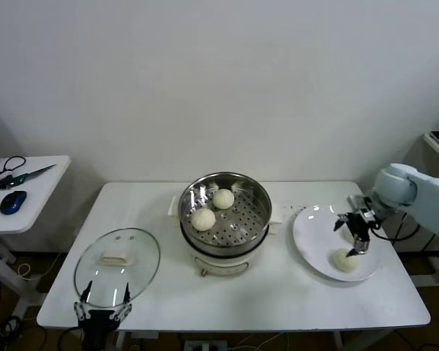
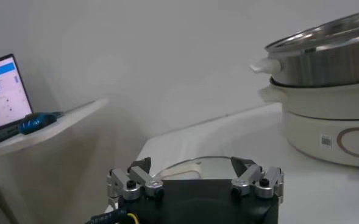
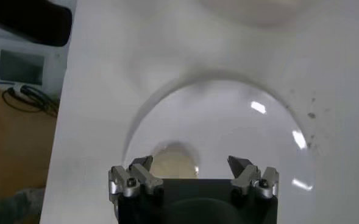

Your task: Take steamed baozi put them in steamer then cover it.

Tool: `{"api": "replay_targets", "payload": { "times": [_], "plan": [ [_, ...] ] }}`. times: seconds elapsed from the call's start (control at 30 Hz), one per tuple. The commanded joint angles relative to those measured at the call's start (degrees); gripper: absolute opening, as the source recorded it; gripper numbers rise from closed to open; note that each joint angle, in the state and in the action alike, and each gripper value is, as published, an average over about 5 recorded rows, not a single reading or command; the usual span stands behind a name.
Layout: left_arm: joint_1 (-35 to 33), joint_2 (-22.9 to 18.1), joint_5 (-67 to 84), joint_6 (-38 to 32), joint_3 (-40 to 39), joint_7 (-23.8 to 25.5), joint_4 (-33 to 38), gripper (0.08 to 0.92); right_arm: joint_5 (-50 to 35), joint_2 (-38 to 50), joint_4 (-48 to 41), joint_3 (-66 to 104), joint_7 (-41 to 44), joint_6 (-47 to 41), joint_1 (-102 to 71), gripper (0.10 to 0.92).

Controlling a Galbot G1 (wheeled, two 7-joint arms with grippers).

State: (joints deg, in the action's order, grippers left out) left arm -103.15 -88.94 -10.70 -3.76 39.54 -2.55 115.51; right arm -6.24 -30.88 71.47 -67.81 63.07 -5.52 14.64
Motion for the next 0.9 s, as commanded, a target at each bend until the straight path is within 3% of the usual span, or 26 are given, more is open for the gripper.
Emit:
{"api": "replay_targets", "payload": {
  "times": [0.03, 0.9],
  "plan": [
    [0.30, -0.29, -0.12, 0.30, 0.11, -0.01, -0.49, 0.823, 8.07, -1.34, -6.96, 10.39, 0.55, 2.13, -12.75, 0.823],
    [1.39, -0.69, -0.26, 0.01, -0.31, 0.47, -2.15, 0.823, 8.55, -7.85, -12.87, 11.41, 2.62, 5.00, -12.45, 0.802]
  ]
}}
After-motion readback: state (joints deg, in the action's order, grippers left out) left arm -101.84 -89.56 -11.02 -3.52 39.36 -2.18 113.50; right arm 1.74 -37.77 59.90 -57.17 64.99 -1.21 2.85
